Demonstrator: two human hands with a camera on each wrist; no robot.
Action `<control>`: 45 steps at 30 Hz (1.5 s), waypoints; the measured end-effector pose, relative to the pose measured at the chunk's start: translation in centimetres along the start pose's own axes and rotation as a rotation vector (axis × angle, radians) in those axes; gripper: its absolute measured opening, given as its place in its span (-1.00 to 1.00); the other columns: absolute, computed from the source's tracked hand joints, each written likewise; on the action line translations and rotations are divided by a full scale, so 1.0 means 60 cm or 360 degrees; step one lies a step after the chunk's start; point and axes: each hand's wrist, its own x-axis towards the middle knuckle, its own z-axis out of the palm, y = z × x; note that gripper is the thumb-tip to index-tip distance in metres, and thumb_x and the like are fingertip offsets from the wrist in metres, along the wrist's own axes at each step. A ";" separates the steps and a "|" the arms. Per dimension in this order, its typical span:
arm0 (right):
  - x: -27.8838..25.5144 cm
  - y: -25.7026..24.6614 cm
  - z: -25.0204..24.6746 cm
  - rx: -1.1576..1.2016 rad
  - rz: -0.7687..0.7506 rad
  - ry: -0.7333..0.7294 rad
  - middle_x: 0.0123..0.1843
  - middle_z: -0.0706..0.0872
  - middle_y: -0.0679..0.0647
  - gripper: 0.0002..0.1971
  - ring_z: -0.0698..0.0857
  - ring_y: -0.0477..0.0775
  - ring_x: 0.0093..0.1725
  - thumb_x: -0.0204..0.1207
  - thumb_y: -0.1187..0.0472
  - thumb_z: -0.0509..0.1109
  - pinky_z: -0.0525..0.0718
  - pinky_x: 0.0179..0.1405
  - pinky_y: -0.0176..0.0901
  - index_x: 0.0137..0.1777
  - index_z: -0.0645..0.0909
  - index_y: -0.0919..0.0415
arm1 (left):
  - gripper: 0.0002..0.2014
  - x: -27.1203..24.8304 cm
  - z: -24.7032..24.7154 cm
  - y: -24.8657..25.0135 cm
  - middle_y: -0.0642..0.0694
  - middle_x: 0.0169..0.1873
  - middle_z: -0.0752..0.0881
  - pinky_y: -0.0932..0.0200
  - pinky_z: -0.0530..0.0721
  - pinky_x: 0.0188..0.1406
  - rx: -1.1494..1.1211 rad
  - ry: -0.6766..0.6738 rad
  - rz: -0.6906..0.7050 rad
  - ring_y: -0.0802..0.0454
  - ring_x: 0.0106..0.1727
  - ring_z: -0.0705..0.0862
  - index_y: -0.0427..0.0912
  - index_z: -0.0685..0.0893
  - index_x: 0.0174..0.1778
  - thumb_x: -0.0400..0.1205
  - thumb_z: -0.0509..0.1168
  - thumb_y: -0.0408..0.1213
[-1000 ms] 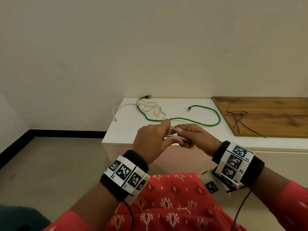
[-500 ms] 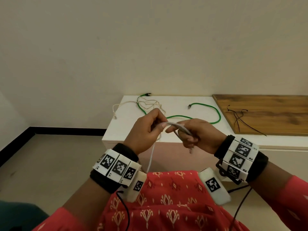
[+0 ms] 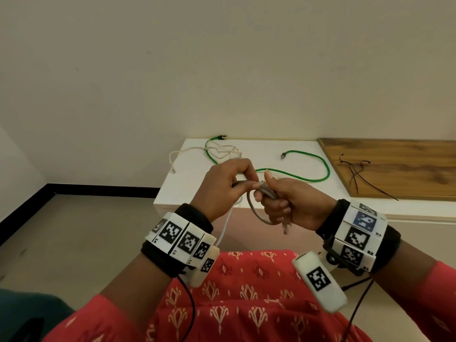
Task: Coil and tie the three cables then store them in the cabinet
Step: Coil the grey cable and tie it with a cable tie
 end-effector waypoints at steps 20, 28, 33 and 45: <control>-0.009 -0.021 -0.006 0.0245 0.0114 -0.0109 -0.67 0.29 -0.12 -0.59 0.22 -0.19 -0.66 0.55 -0.01 0.09 0.32 -0.61 -0.37 -0.05 0.62 0.31 | -0.74 -0.007 0.025 -0.013 0.07 -0.60 0.44 0.43 0.35 -0.63 -0.0386 -0.0090 -0.0139 0.23 -0.65 0.38 0.00 0.35 -0.33 0.70 0.01 -0.15; -0.010 -0.023 -0.007 0.0165 0.0178 -0.0121 -0.67 0.27 -0.15 -0.61 0.21 -0.22 -0.67 0.54 -0.05 0.11 0.21 -0.67 -0.41 -0.10 0.58 0.27 | -0.74 -0.005 0.041 -0.007 0.16 -0.68 0.44 0.38 0.32 -0.67 -0.0504 -0.0140 -0.0206 0.23 -0.70 0.32 -0.03 0.33 -0.31 0.72 -0.04 -0.17; -0.010 -0.032 -0.016 0.0425 0.0079 0.0081 -0.73 0.25 -0.13 -0.75 0.13 -0.20 -0.72 0.49 0.01 0.14 0.17 -0.76 -0.41 -0.32 0.44 0.13 | -0.80 -0.015 0.042 -0.015 -0.09 -0.47 0.61 0.28 0.43 -0.75 -0.0654 -0.0162 -0.0358 0.04 -0.62 0.58 -0.11 0.40 -0.15 0.71 -0.03 -0.15; -0.034 -0.083 -0.055 0.1028 -0.0408 0.0329 -0.73 0.16 -0.07 -0.90 0.03 -0.12 -0.65 0.28 0.24 0.24 0.26 -0.78 -0.37 -0.43 0.46 0.15 | -0.66 -0.058 0.025 -0.140 0.07 -0.59 0.53 0.33 0.55 -0.33 -0.0426 -0.0083 -0.0261 0.24 -0.51 0.50 -0.11 0.53 -0.32 0.56 0.05 0.06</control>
